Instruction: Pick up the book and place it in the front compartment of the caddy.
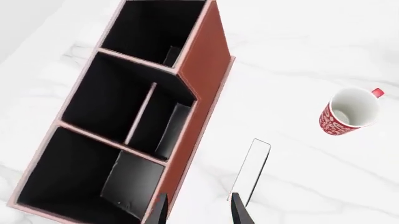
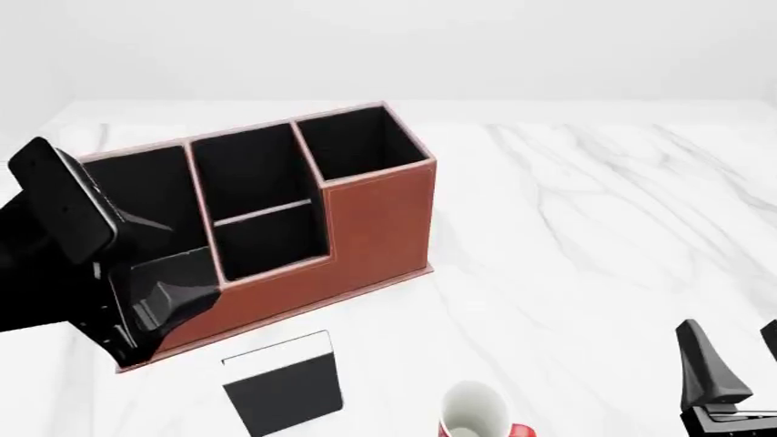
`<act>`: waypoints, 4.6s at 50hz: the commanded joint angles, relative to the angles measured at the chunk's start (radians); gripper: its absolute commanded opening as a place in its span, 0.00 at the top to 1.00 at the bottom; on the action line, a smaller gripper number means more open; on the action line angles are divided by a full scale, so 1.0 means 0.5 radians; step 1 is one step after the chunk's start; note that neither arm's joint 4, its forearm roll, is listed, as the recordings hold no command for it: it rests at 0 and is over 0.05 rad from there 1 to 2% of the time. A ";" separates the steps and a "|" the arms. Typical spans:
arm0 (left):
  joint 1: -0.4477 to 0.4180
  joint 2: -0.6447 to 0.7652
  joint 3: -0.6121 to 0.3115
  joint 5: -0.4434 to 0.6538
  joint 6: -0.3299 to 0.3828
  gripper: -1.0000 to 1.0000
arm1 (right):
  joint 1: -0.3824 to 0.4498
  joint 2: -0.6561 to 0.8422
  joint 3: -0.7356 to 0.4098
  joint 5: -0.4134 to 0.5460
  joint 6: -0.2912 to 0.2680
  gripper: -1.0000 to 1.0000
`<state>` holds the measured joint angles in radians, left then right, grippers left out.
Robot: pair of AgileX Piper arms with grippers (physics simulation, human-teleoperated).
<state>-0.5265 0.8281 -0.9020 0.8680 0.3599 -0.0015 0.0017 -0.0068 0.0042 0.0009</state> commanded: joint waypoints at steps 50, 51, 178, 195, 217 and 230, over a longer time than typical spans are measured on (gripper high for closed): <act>-0.439 0.625 -0.035 0.172 0.026 0.00 | 0.000 0.003 0.002 -0.005 -0.001 0.00; -0.441 0.629 -0.029 0.166 0.024 0.00 | 0.000 0.003 0.002 -0.005 0.000 0.00; -0.327 0.825 0.100 0.079 0.398 1.00 | 0.001 0.003 0.002 -0.005 -0.001 0.00; -0.135 0.728 -0.262 0.446 0.754 1.00 | 0.001 0.003 0.002 -0.005 -0.001 0.00; 0.029 0.702 -0.633 0.633 1.055 1.00 | 0.000 0.003 0.002 -0.005 -0.001 0.00; 0.056 0.769 -0.881 0.703 1.089 1.00 | 0.000 0.003 0.002 -0.005 -0.001 0.00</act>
<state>-0.5129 1.1967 -1.2506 1.1981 0.8667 -0.0015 0.0017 -0.0068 0.0042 0.0009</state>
